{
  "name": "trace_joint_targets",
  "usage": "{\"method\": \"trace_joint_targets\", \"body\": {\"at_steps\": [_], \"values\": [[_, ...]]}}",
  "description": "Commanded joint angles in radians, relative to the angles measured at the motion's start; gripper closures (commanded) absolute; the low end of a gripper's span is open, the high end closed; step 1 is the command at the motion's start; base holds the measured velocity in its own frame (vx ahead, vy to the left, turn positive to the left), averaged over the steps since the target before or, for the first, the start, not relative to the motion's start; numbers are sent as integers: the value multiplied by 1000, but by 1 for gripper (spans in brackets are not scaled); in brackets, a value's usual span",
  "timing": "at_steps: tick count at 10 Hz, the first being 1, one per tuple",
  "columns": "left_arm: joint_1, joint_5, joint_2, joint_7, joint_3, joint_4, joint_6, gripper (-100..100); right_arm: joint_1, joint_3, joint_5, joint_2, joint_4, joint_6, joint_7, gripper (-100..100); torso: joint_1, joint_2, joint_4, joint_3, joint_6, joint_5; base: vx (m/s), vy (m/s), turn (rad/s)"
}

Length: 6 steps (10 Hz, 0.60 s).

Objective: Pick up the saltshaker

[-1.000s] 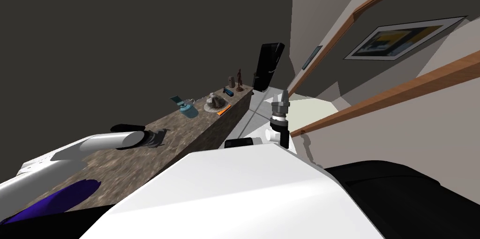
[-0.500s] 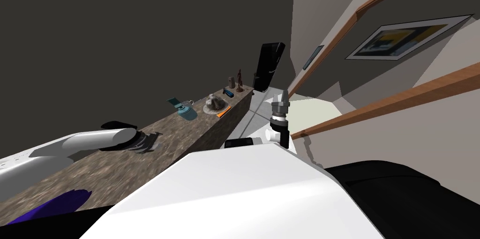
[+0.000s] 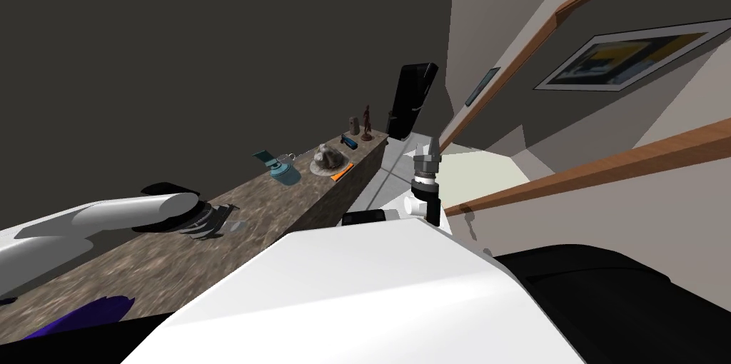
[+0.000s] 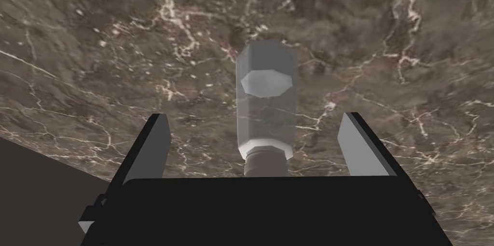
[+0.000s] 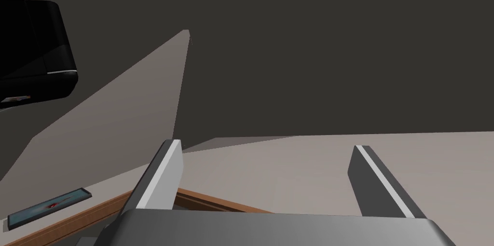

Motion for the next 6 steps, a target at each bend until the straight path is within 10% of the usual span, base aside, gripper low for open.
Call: {"method": "trace_joint_targets", "body": {"at_steps": [1, 6], "values": [[-16, -18, -9, 49, -19, -11, 10, -100, 0, 0, 0, 0, 0, 0, 0, 0, 0, 0, 0, 0, 0, 0, -73, 53, -186], [-56, -63, -31, 172, -67, -40, 33, -100, 0, 0, 0, 0, 0, 0, 0, 0, 4, 8, 2, 5, 0, 1, -107, 73, -157]]}}
